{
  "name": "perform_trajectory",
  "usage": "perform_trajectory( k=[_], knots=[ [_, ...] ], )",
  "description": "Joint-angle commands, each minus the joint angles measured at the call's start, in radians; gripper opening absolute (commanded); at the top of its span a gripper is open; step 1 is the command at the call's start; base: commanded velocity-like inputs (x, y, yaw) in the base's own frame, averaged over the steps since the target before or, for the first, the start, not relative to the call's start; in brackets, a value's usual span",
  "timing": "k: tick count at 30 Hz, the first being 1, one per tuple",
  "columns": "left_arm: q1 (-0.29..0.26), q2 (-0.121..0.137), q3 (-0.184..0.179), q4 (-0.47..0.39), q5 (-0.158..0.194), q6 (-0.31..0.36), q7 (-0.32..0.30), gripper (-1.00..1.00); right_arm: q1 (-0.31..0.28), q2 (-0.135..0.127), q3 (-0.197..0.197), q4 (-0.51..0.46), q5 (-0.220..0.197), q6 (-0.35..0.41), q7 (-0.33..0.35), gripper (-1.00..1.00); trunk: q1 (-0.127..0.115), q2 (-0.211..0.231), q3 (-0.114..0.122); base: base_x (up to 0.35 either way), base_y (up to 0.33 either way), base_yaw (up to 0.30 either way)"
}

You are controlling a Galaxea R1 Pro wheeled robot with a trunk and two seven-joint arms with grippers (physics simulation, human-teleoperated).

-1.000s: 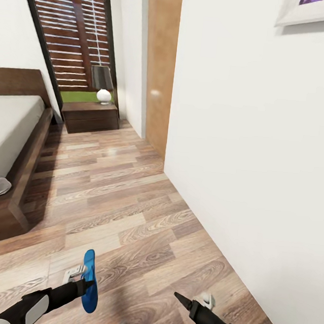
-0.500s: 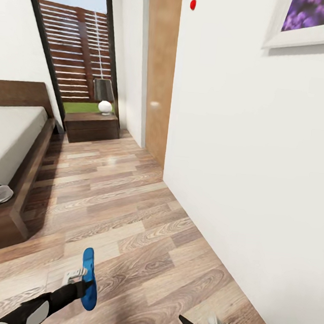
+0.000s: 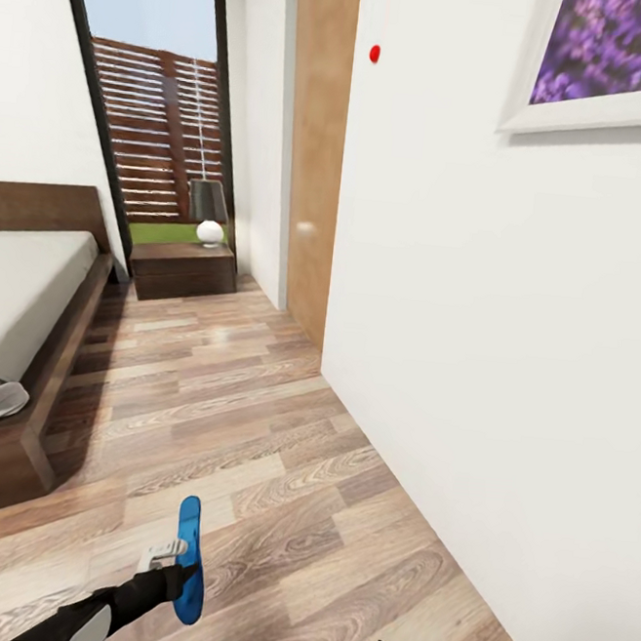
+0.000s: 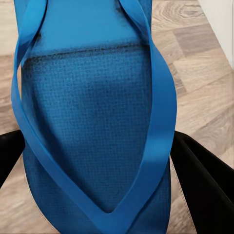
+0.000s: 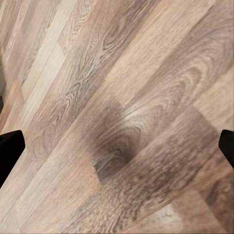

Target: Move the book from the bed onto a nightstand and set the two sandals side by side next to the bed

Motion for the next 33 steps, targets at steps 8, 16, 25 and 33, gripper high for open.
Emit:
perform_trajectory(
  k=[8, 16, 25, 33],
  knots=[
    [0.0, -0.011, -0.009, 0.014, 0.008, -0.003, -0.001, -1.0, 0.002, -0.003, 0.001, 0.003, -0.001, -0.001, -0.006, 1.0, -0.004, 0.002, 0.03, 0.0, 0.0, 0.0],
    [0.0, -0.02, -0.009, 0.018, 0.008, -0.006, -0.002, -1.0, 0.004, -0.003, 0.001, 0.008, -0.001, -0.001, -0.01, 1.0, -0.007, 0.003, 0.061, 0.0, 0.0, 0.0],
    [0.0, -0.028, -0.009, 0.02, 0.008, -0.006, -0.001, -1.0, 0.004, -0.003, 0.001, 0.009, -0.001, -0.001, -0.009, 1.0, -0.035, 0.053, 0.091, 0.0, 0.0, 0.0],
    [0.0, -0.034, -0.009, 0.045, -0.018, -0.017, 0.001, -1.0, 0.004, -0.004, 0.001, 0.012, -0.001, 0.0, -0.01, 1.0, -0.066, 0.109, 0.116, 0.0, 0.0, 0.0]
  ],
)
